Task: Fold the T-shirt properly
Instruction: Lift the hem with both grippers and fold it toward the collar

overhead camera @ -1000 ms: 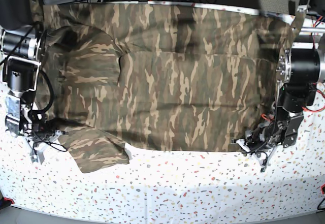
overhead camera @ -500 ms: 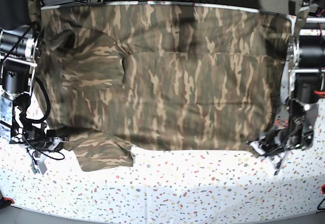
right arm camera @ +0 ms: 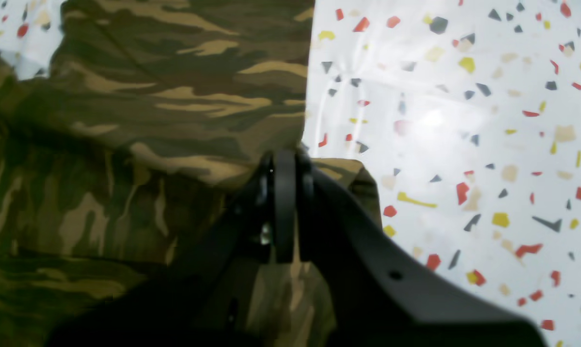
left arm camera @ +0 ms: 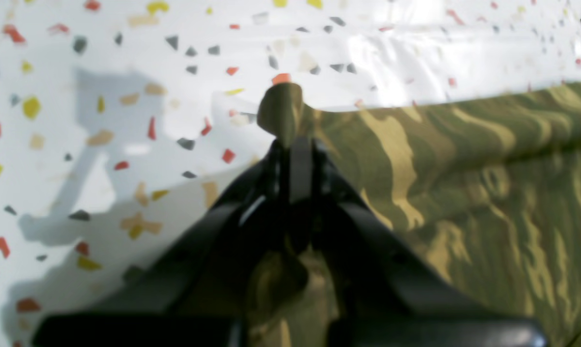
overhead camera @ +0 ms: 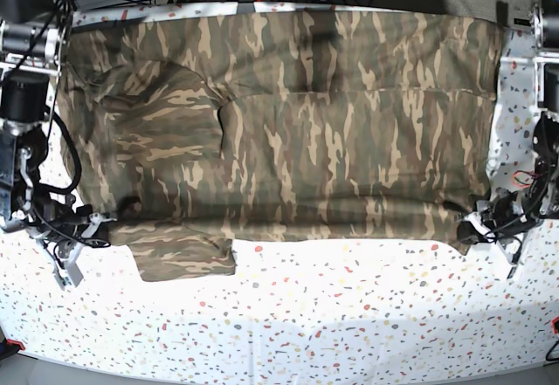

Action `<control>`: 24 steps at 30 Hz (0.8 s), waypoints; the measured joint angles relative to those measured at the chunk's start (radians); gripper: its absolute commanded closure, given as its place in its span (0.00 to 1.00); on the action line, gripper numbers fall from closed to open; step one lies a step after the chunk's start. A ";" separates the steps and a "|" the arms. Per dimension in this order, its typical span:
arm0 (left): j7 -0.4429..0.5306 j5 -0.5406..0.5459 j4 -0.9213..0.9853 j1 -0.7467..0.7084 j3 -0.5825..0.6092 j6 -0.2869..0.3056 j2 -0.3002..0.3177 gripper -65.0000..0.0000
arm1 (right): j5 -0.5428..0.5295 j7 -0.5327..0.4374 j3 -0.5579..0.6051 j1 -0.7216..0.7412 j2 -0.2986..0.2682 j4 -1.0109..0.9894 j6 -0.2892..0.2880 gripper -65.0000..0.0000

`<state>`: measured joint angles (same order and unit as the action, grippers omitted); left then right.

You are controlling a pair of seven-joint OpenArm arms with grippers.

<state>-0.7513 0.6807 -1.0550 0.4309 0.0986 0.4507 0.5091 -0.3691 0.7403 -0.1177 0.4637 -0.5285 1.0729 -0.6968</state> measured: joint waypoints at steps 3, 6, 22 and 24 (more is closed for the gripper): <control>-0.044 0.000 -0.114 -0.054 0.000 -0.005 0.018 1.00 | 0.001 0.023 0.000 -0.051 0.000 0.081 0.000 1.00; -0.119 -0.005 -0.217 -0.112 -0.001 -0.002 0.023 1.00 | -0.001 0.048 0.000 -0.097 0.000 0.155 0.000 1.00; -0.196 0.023 -0.610 -0.423 -0.262 -0.002 0.023 1.00 | -0.079 0.111 -0.137 -0.371 -0.013 0.450 0.001 1.00; -0.201 0.024 -0.651 -0.462 -0.283 -0.002 0.023 1.00 | -0.079 0.116 -0.137 -0.407 -0.025 0.497 0.000 1.00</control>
<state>-0.9527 0.7048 -1.7061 -0.0315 -0.1841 0.4488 0.5320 -0.4477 0.8562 -0.2546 0.0566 -0.5533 1.5700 -0.6971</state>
